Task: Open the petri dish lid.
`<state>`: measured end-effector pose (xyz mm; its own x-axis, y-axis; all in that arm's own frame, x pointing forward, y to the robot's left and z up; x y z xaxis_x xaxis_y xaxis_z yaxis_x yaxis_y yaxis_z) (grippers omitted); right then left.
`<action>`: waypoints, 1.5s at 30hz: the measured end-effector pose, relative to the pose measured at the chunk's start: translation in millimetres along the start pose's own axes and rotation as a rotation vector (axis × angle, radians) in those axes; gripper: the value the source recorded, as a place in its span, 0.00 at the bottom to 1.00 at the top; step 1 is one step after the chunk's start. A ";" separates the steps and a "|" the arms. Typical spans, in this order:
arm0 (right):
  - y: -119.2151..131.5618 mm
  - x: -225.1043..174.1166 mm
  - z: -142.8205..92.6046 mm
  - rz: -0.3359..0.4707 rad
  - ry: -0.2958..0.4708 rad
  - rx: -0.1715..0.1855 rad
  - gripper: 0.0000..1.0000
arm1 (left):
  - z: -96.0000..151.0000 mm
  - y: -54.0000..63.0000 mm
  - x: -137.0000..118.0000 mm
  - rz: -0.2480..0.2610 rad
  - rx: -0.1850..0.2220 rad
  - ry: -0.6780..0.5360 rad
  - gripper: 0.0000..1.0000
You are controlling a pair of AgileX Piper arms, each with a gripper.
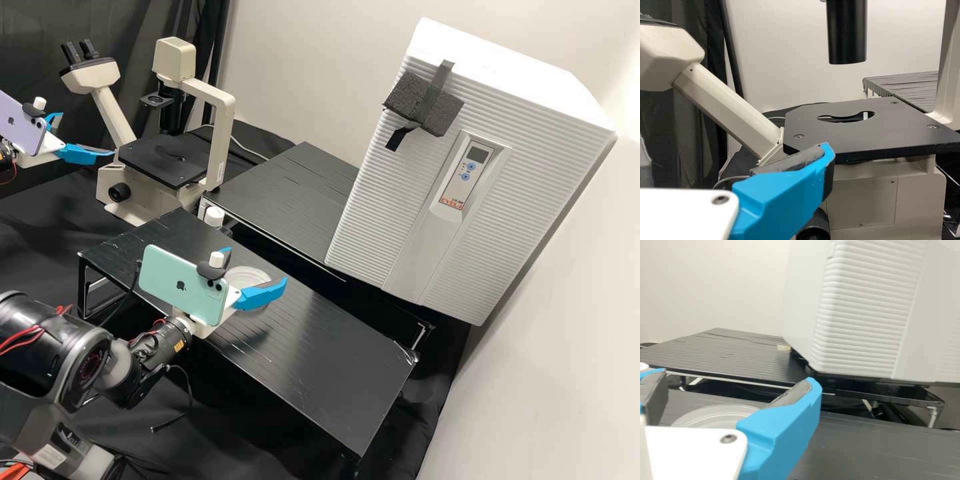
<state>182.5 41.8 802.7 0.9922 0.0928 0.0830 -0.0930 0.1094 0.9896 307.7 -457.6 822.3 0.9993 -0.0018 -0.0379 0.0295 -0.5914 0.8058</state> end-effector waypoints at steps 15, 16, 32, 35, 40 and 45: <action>-6.7 9.4 4.3 -0.016 -0.047 0.000 1.00 | 0.0 0.0 0.0 0.000 0.000 0.000 1.00; -6.8 9.5 4.4 -0.017 -0.048 0.000 1.00 | 0.0 0.0 0.0 0.000 0.000 0.000 1.00; -11.5 11.9 7.8 -0.038 -0.067 -0.007 1.00 | 0.0 0.0 0.0 0.000 0.000 0.000 1.00; -10.9 12.3 9.6 -0.036 -0.074 -0.010 0.00 | 0.0 0.0 0.0 0.000 0.000 0.000 1.00; -9.7 12.5 11.1 -0.029 -0.082 -0.011 0.00 | 0.0 0.0 0.0 0.000 0.000 0.000 1.00; -9.7 12.5 11.1 -0.029 -0.082 -0.011 0.00 | 0.0 0.0 0.0 0.000 0.000 0.000 1.00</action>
<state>196.7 30.8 795.5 0.9979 0.0078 0.0637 -0.0642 0.1217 0.9905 307.7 -457.6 822.3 0.9993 -0.0018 -0.0379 0.0295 -0.5914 0.8058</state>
